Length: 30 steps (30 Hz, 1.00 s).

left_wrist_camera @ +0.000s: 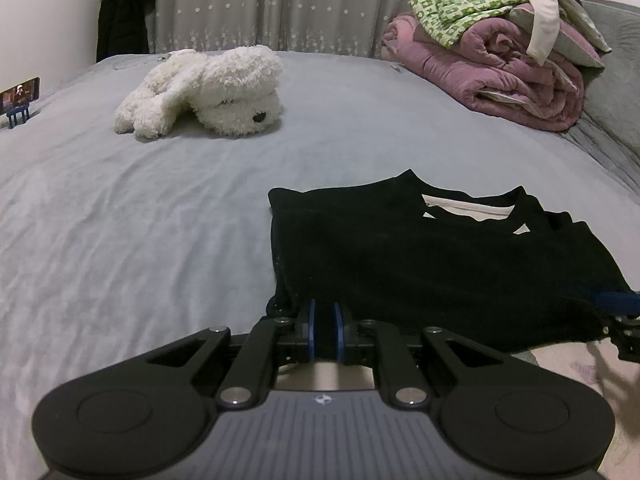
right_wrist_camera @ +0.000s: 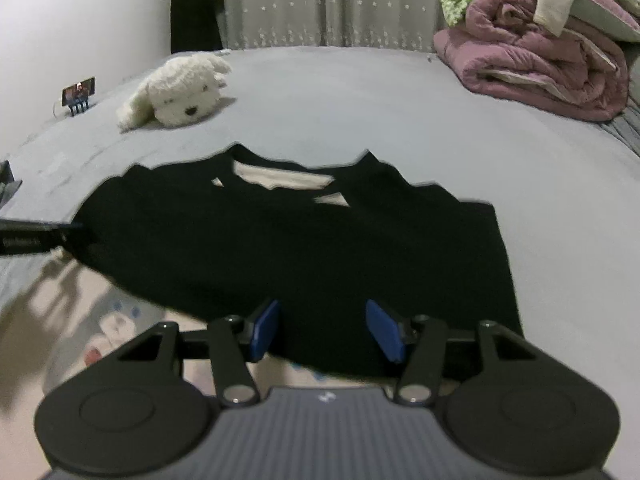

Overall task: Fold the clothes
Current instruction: 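Open the right gripper while the left gripper keeps holding the shirt edge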

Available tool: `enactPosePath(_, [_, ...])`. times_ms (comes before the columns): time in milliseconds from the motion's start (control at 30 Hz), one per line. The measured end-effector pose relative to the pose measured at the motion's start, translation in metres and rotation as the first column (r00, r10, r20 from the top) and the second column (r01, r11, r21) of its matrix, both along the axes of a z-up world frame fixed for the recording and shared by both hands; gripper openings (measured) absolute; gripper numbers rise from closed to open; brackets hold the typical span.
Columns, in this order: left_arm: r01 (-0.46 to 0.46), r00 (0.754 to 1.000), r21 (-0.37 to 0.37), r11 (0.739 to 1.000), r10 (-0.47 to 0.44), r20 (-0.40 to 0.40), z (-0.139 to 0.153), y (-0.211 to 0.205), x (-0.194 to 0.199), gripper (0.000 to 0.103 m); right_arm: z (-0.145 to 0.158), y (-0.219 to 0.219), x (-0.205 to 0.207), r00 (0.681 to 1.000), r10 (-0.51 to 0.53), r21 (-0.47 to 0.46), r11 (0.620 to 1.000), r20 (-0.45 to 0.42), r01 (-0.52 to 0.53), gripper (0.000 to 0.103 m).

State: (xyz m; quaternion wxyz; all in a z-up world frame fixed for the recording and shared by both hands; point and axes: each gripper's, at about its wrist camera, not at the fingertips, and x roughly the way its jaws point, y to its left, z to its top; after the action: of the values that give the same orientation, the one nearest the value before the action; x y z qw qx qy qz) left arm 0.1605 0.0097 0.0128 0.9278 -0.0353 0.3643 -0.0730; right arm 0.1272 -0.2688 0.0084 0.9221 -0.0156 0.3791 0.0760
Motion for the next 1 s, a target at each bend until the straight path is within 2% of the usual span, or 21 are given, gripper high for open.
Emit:
enactPosePath(267, [0.001,1.0,-0.013,1.0,-0.001,-0.005,0.0,0.003,0.001,0.011,0.002,-0.026,-0.006,0.999,-0.048,-0.014,0.999,0.0,0.048,0.051])
enactPosePath(533, [-0.001,1.0,-0.015,1.0,0.001,-0.002,-0.001,0.002,0.0,0.011,0.006,-0.057,-0.02,0.996,-0.085,0.034,0.996,0.004,0.085,0.047])
enactPosePath(733, [0.005,1.0,-0.011,1.0,-0.005,0.0,-0.002,0.002,0.001,0.011,-0.001,-0.059,-0.027,0.996,-0.085,0.039,0.996,0.038,0.083,0.047])
enactPosePath(1000, [0.011,1.0,-0.027,1.0,-0.011,-0.011,0.0,0.006,0.003,0.011,0.007,-0.062,-0.025,0.996,-0.087,0.016,0.996,0.02,0.087,0.046])
